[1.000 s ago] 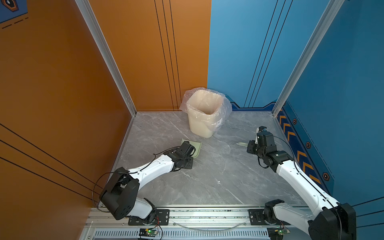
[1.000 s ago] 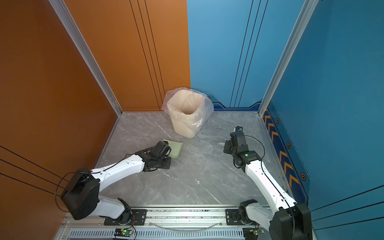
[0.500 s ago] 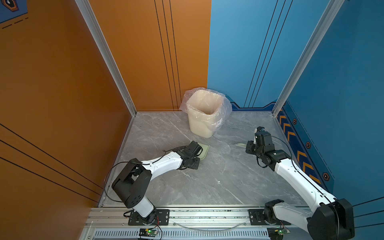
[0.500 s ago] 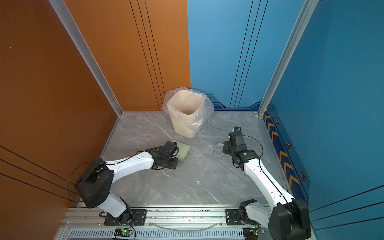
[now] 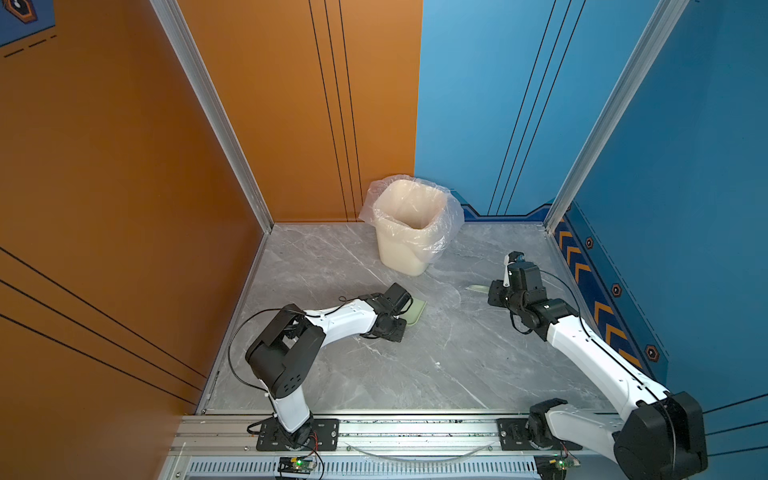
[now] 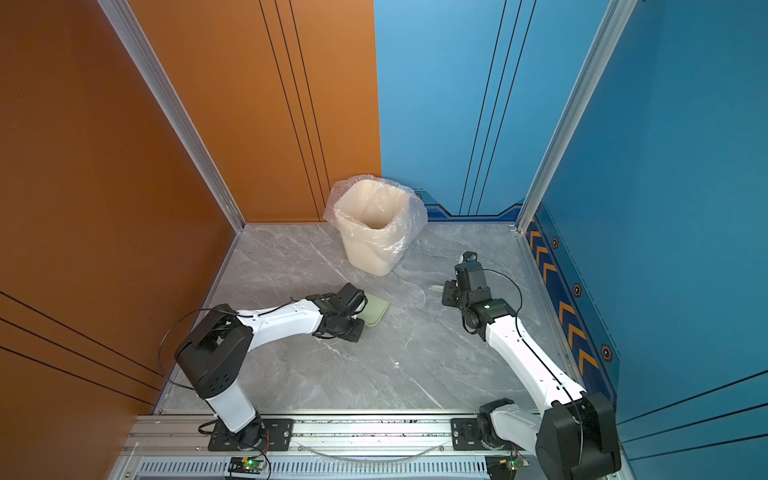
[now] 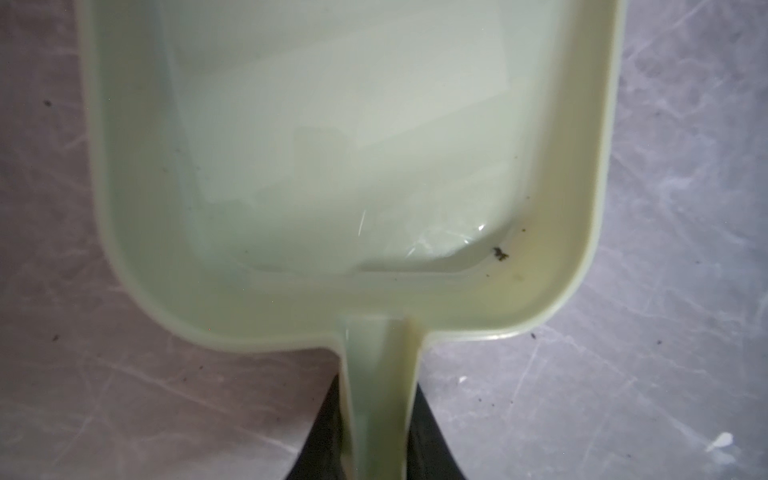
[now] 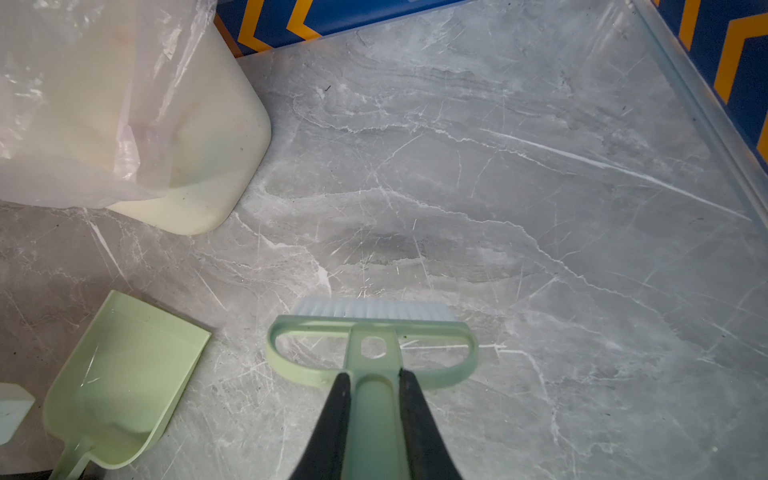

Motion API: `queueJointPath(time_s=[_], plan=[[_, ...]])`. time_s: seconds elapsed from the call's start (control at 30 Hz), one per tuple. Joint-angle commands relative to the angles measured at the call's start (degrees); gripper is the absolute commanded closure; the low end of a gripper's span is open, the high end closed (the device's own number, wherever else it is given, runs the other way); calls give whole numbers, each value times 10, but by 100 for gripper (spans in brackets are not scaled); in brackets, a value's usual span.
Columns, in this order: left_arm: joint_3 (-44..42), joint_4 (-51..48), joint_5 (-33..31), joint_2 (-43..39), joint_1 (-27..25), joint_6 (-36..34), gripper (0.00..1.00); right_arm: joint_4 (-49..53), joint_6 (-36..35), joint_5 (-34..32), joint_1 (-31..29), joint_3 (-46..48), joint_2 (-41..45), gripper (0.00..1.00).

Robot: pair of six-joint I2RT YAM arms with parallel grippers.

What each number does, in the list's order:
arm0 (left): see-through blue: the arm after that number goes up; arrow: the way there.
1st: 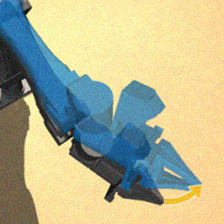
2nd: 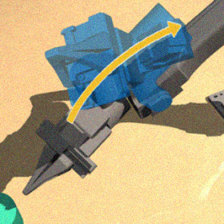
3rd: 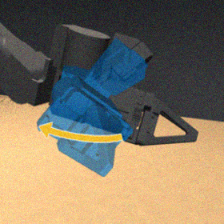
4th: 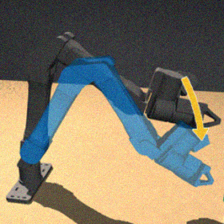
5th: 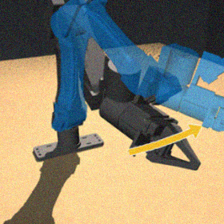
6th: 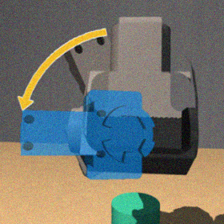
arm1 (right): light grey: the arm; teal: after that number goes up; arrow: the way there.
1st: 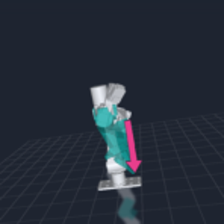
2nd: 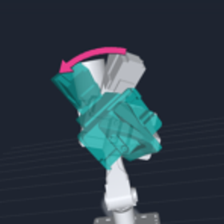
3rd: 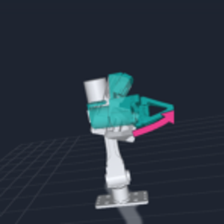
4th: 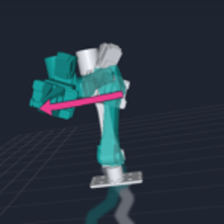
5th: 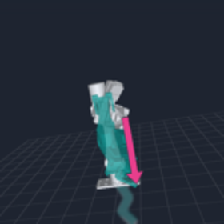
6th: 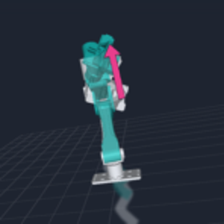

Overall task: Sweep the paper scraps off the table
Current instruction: 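Set the dustpan flat and open the left gripper while the right brush moves toward it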

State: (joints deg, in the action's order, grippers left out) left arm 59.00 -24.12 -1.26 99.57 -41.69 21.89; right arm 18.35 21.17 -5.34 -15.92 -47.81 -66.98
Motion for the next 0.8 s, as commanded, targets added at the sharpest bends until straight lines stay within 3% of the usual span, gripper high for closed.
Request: queueJointPath(time_s=[0.0, 0.4, 0.77], plan=[[16, -15, 3, -3, -6, -8, 95, -15, -10, 8, -6, 10, -2, 100], [10, -30, -22, -8, -3, -6, 100, -22, -18, 21, -14, 11, -9, 100], [4, -46, -41, -16, 3, -11, 87, -42, -28, 45, -33, 13, -19, 100]])
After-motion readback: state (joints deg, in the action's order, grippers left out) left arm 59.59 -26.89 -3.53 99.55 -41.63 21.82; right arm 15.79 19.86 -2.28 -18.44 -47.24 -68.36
